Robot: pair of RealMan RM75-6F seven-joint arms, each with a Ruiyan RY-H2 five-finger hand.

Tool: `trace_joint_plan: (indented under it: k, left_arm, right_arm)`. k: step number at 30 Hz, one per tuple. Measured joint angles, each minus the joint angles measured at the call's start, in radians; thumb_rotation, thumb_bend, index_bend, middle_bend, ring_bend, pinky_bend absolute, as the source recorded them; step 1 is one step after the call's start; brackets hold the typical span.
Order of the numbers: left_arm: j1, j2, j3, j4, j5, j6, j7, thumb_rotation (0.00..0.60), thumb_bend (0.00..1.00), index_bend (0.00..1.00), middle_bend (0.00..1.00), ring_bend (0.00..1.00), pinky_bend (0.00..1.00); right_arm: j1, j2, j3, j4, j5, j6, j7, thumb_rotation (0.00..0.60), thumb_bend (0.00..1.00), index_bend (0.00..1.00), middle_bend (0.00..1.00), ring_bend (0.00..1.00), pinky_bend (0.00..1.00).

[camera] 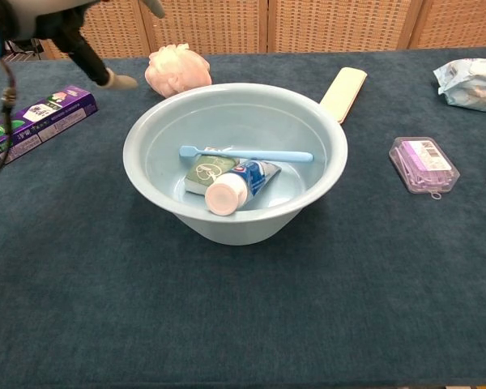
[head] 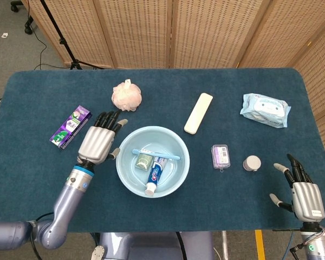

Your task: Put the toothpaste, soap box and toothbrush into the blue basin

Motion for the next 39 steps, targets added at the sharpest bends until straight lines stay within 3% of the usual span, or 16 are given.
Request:
trace_joint_plan:
  k: [4, 9, 17, 26, 33, 39]
  left_arm:
    - [0.058, 0.102, 0.041, -0.023, 0.03, -0.008, -0.049, 0.6, 0.15, 0.0, 0.0, 0.0, 0.0]
    - [0.146, 0.182, 0.149, -0.015, 0.136, 0.025, -0.063, 0.6, 0.15, 0.0, 0.0, 0.0, 0.0]
    - [0.299, 0.198, 0.277, 0.029, 0.302, 0.142, -0.085, 0.6, 0.15, 0.0, 0.0, 0.0, 0.0]
    - [0.485, 0.162, 0.385, 0.071, 0.388, 0.235, -0.134, 0.6, 0.15, 0.0, 0.0, 0.0, 0.0]
    - [0.545, 0.153, 0.406, 0.101, 0.404, 0.224, -0.142, 0.6, 0.15, 0.0, 0.0, 0.0, 0.0]
    - [0.566, 0.146, 0.383, 0.121, 0.45, 0.233, -0.171, 0.6, 0.09, 0.0, 0.0, 0.0, 0.0]
  right_arm:
    - [-0.001, -0.002, -0.002, -0.002, -0.003, 0.002, -0.008, 0.6, 0.2, 0.21, 0.0, 0.0, 0.21]
    - [-0.002, -0.005, -0.007, -0.008, -0.012, 0.007, -0.026, 0.6, 0.2, 0.21, 0.0, 0.0, 0.21]
    - [-0.002, -0.002, -0.013, -0.014, -0.02, 0.005, -0.042, 0.6, 0.19, 0.21, 0.0, 0.0, 0.18]
    - [0.002, 0.0, -0.025, -0.015, -0.033, -0.008, -0.068, 0.6, 0.2, 0.21, 0.0, 0.0, 0.15]
    - [0.005, -0.003, -0.03, -0.015, -0.038, -0.014, -0.086, 0.6, 0.2, 0.21, 0.0, 0.0, 0.13]
    - [0.005, -0.008, -0.035, -0.019, -0.053, -0.01, -0.095, 0.6, 0.19, 0.21, 0.0, 0.0, 0.1]
